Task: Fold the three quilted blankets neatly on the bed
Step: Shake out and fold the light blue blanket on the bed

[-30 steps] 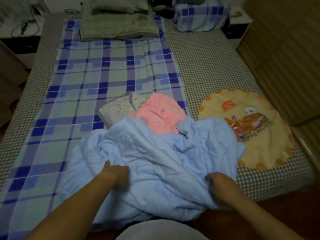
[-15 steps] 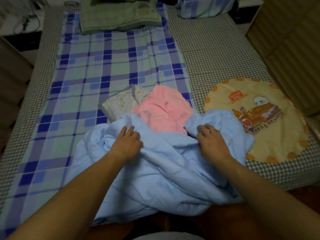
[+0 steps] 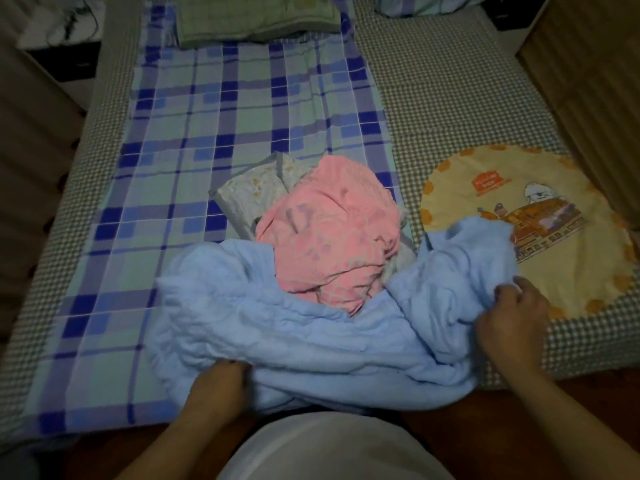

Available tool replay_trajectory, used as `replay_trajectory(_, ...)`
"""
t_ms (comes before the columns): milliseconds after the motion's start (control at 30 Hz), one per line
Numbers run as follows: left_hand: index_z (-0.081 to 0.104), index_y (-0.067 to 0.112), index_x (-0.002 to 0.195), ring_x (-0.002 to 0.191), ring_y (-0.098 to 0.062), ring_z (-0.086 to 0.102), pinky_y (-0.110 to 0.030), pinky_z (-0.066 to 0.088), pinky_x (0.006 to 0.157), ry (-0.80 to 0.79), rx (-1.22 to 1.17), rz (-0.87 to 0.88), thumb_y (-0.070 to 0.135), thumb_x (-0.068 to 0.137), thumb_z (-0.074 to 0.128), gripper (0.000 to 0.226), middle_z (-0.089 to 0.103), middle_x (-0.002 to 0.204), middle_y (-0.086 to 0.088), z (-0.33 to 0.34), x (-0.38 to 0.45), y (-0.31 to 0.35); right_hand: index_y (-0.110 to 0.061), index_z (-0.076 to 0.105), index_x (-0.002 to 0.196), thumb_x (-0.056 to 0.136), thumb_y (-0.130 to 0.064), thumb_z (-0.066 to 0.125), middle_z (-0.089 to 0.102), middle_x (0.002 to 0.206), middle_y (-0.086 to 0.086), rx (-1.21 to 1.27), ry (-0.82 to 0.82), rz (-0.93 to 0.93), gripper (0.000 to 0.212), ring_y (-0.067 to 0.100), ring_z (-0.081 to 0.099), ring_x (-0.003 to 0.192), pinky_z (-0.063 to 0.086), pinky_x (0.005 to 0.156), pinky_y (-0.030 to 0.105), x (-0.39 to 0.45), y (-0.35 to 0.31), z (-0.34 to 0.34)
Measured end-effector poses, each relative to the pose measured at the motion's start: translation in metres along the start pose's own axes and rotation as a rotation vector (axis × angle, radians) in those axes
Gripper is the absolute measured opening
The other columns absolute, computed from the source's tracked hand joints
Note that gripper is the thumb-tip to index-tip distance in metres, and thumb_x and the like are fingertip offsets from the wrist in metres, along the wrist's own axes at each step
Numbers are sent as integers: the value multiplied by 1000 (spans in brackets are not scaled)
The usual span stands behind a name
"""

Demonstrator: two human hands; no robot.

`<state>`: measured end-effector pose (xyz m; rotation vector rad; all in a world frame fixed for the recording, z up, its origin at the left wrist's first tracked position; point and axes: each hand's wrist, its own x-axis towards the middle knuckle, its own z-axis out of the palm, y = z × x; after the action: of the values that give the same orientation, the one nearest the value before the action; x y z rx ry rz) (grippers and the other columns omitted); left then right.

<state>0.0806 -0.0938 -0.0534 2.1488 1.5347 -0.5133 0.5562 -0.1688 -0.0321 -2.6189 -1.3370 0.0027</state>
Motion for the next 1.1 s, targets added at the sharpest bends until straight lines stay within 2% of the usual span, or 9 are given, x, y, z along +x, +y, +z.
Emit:
replay_trajectory(100,61,21,72,68,-25,66,-35,51,58,344,-15,110,35,83,43,26,66,71,-3,-27,16,25,3,60,105,65,-8,58,53,123,28,59,22,-338,41,43,49,108,36,95,49,15,-44,14)
replay_trajectory(233,65,15,99,99,-29,60,-41,49,79,562,54,335,26,80,54,25,65,103,-8,-67,54,57,-10,55,134,75,-38,70,50,140,19,-192,-310,-700,67,45,44,130,28,111,59,11,-75,50)
replay_trajectory(367,37,21,151,143,-36,34,-58,23,115,299,274,103,43,83,44,72,43,151,-12,-78,96,31,-8,68,114,46,-27,86,67,93,20,-520,-497,-660,73,46,62,96,21,106,64,11,-41,52)
replay_trajectory(433,13,28,158,144,-31,31,-59,5,117,49,400,-48,56,86,44,83,43,151,-6,-80,100,13,-14,69,80,46,-24,84,59,63,8,-597,-458,-608,39,35,62,71,29,103,61,22,-11,29)
replay_trajectory(533,26,33,149,128,-23,52,-55,13,114,-148,484,-94,55,83,47,73,60,134,0,-75,83,3,-21,64,65,63,-28,70,61,60,-1,-806,-519,-375,10,22,63,68,37,96,47,35,32,-8)
replay_trajectory(667,50,31,118,94,-23,70,-38,55,79,-37,306,215,39,83,55,36,71,104,-3,-35,51,-2,-3,58,103,78,-19,54,60,91,22,-703,-314,61,30,38,59,86,44,83,50,33,70,-24)
replay_trajectory(800,43,26,78,54,-21,62,-27,43,42,10,123,404,33,61,74,36,55,69,4,-4,24,8,4,50,126,69,-15,48,53,116,33,-409,-271,-359,60,47,57,97,49,82,55,28,18,6)
replay_trajectory(933,53,23,82,81,-24,57,-33,45,60,229,87,541,29,78,64,13,54,95,-2,-24,10,34,-23,28,155,86,-60,44,23,161,3,-94,-596,-818,80,33,20,148,21,119,53,-12,-65,45)
replay_trajectory(1100,66,15,115,147,-19,28,-36,22,119,148,123,727,33,84,52,38,43,150,0,-46,-4,29,-31,-14,155,78,-68,51,7,164,-7,-119,-773,-925,107,22,-2,152,-5,122,45,-37,-99,53)
